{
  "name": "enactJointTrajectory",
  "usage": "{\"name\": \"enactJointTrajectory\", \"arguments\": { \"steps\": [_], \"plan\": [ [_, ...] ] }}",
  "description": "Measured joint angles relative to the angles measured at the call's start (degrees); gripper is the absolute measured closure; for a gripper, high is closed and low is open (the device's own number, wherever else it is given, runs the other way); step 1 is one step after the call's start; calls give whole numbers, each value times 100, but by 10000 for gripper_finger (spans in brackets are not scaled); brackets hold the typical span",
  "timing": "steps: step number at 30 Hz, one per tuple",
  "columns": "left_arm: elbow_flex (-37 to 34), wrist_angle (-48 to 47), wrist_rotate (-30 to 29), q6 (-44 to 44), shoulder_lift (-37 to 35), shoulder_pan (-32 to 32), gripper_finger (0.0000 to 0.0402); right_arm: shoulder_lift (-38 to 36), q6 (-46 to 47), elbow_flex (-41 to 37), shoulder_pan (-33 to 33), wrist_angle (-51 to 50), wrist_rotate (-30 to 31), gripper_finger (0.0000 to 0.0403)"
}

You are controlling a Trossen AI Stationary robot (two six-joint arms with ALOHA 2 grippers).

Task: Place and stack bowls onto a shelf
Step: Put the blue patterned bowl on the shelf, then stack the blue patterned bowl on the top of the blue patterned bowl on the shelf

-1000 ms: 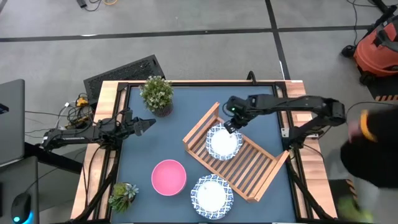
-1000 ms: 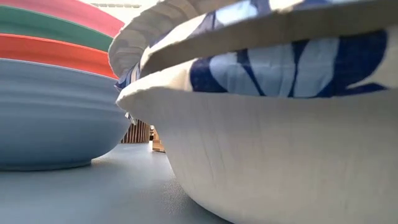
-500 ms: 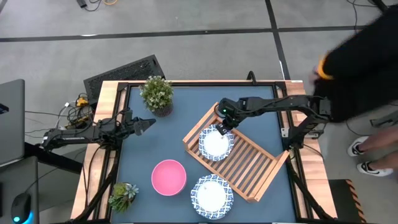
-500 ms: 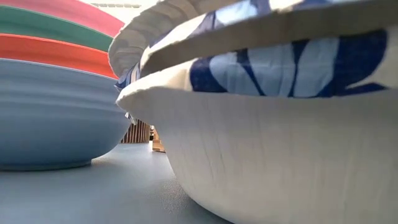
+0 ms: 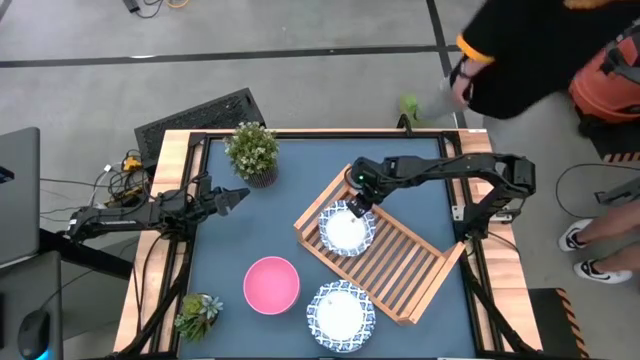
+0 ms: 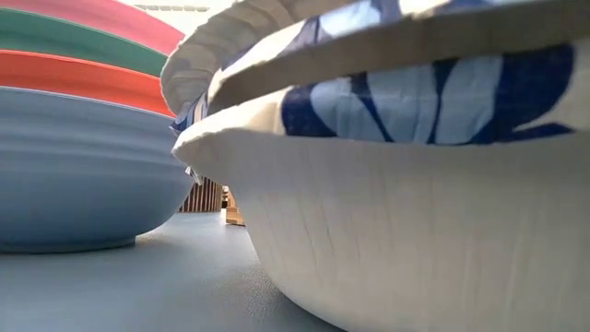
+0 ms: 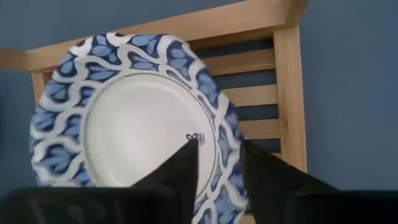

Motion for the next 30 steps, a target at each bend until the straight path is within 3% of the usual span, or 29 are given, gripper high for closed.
{"name": "enactJointTrajectory", "arguments": {
  "steps": [4, 9, 15, 22, 30],
  "plan": [
    [0, 0, 0, 0, -2, 0, 289, -285, 27, 0, -32, -52, -131, 210],
    [0, 0, 2, 83, 1, -1, 289, -1069, 308, 0, 258, -119, -134, 202],
    [0, 0, 2, 155, -1, 0, 289, -1720, 107, 4, 1337, 148, 133, 215],
    [0, 0, 4, 155, 2, 0, 289, -1291, 137, 7, 2667, 750, 420, 227],
    [2, -2, 67, 36, 195, -2, 289, -84, -326, 783, 3360, 767, 384, 228]
  ]
}}
